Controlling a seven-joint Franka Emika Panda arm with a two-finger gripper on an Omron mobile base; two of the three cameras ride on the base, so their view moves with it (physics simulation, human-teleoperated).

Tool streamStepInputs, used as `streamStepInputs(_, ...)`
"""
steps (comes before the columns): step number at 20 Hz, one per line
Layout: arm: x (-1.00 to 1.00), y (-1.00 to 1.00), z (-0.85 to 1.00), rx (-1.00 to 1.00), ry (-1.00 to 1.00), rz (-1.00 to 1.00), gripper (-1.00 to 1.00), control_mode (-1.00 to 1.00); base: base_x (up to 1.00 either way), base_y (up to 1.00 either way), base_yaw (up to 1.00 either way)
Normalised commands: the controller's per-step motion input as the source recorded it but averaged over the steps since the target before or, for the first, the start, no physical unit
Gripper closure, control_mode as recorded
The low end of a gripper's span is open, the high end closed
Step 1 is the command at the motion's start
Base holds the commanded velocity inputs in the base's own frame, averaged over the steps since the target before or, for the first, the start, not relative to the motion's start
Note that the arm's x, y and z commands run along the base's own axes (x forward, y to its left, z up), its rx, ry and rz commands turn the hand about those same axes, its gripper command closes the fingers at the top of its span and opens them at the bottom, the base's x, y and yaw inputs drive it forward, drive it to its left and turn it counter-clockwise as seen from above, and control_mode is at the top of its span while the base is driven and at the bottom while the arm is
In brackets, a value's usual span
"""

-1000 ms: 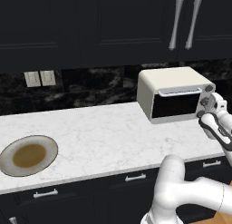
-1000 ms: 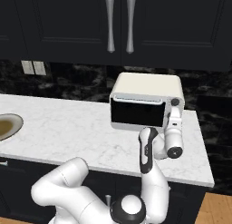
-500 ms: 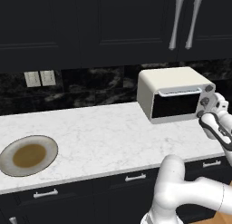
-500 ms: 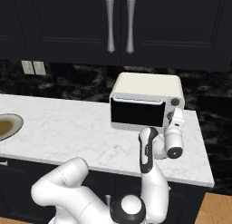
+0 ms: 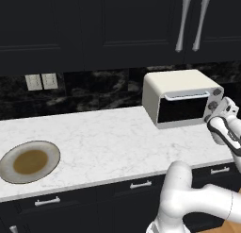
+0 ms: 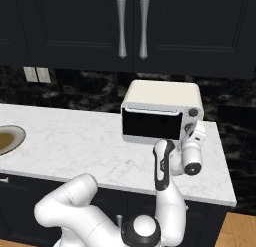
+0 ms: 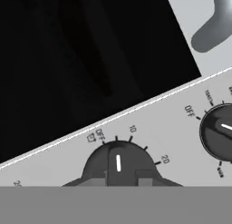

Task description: Pick up the kebab skewer and baguette bread, and place them inside the toaster oven. Close the toaster oven door and start by setting the timer.

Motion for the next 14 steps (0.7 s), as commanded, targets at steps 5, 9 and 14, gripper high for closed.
streamStepInputs(5,0.00,0.20,0.00,0.22,0.00,0.00,1.00,-1.00,0.00,0.00,0.00)
streamStepInputs(9,0.00,0.26,0.00,0.21,0.00,-0.01,1.00,-1.00,0.00,0.00,0.00)
streamStepInputs(14,0.00,0.27,0.00,0.23,0.00,-0.03,1.00,-1.00,0.00,0.00,0.00)
